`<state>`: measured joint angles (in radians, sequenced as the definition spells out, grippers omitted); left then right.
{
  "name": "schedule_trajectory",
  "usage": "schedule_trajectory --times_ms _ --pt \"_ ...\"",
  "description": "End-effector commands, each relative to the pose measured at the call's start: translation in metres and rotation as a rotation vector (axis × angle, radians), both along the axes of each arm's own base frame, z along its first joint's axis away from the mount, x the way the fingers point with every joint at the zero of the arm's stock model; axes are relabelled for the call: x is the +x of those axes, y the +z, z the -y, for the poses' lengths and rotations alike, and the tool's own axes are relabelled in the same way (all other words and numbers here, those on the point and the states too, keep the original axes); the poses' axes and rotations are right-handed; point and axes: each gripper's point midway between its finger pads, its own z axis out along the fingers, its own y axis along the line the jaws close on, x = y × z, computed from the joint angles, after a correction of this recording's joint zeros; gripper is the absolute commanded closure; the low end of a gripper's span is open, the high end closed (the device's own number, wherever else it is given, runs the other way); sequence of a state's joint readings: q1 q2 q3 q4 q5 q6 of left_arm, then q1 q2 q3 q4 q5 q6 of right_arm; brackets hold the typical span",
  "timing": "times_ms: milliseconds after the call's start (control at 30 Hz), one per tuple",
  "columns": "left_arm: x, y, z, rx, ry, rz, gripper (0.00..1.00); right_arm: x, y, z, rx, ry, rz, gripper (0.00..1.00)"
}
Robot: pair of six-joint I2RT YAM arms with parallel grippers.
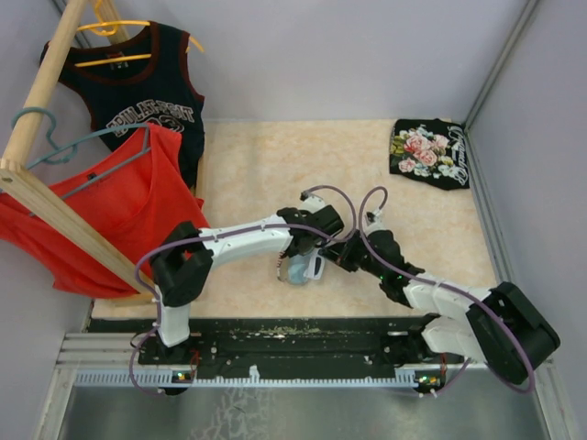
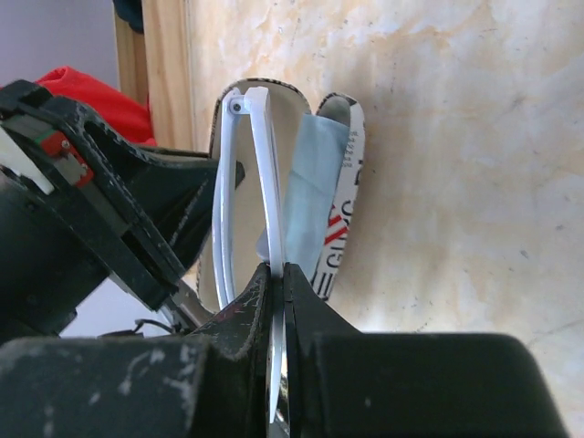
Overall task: Organize the sunglasses
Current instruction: Place the sunglasses in the sunglasses case.
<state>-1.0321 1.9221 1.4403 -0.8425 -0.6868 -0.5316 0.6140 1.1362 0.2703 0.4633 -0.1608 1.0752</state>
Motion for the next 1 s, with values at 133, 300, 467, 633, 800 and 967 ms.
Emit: schedule_trajectory --times_ms 133,300,467,633,800,967 --pt "0.001 0.009 0.004 -0.008 0.016 0.037 0.93 0.023 0.05 -0.034 0.139 0.008 0.112 1.0" --pt "0.0 0.009 0.005 -0.021 0.019 0.034 0.91 0.023 0.039 -0.039 0.136 0.002 0.082 1.0" --pt "-0.002 0.009 0.007 -0.052 0.013 0.025 0.88 0.021 0.029 -0.043 0.14 0.012 0.058 1.0" --pt "-0.004 0.009 0.009 -0.072 0.009 0.023 0.85 0.02 0.016 -0.046 0.126 0.028 0.034 1.0" --pt "-0.005 0.009 0.007 -0.071 0.01 0.023 0.82 0.019 0.003 -0.046 0.098 0.029 0.012 1.0" --pt "-0.006 0.009 0.004 -0.064 0.012 0.025 0.78 0.018 -0.004 -0.047 0.084 0.035 0.001 1.0"
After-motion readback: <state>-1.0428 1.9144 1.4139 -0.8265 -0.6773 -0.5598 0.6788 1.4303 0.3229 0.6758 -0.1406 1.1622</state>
